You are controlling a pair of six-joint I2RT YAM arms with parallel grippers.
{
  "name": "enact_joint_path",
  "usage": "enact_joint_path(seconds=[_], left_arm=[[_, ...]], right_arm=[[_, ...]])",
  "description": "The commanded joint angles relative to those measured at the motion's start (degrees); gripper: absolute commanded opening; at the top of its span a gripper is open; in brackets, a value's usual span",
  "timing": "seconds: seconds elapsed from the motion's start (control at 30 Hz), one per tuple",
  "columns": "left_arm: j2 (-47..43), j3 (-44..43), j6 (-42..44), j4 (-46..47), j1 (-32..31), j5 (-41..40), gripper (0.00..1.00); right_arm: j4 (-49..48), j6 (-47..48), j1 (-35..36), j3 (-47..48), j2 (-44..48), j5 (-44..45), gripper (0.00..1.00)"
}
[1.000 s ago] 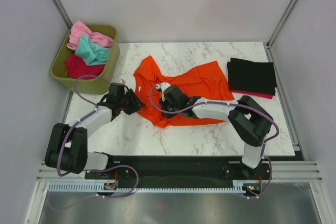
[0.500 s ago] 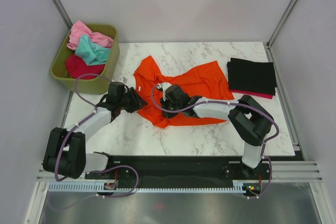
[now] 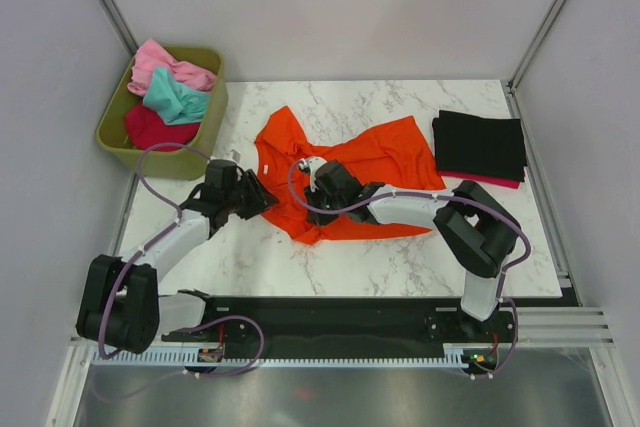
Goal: Fold and stack the t-shirts
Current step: Flatten the tshirt out
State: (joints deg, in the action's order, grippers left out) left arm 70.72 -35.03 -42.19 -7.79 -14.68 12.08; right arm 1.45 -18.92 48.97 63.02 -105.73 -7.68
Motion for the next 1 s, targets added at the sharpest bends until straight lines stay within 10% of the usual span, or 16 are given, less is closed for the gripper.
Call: enact_joint_path(seconds=[0.0,0.97], left_arm=[[1.96,-0.13,2.03,-0.56,-0.7,-0.21,0.46],[6.19,0.22,1.15,0.41,-3.34,0.14,0.37]], right_arm=[[-2.51,-0.68,-0.19,0.17,-0.35,-0.84,0.09],[-2.6,-0.77,-0.19,0.43,-0.79,-1.54,0.11]])
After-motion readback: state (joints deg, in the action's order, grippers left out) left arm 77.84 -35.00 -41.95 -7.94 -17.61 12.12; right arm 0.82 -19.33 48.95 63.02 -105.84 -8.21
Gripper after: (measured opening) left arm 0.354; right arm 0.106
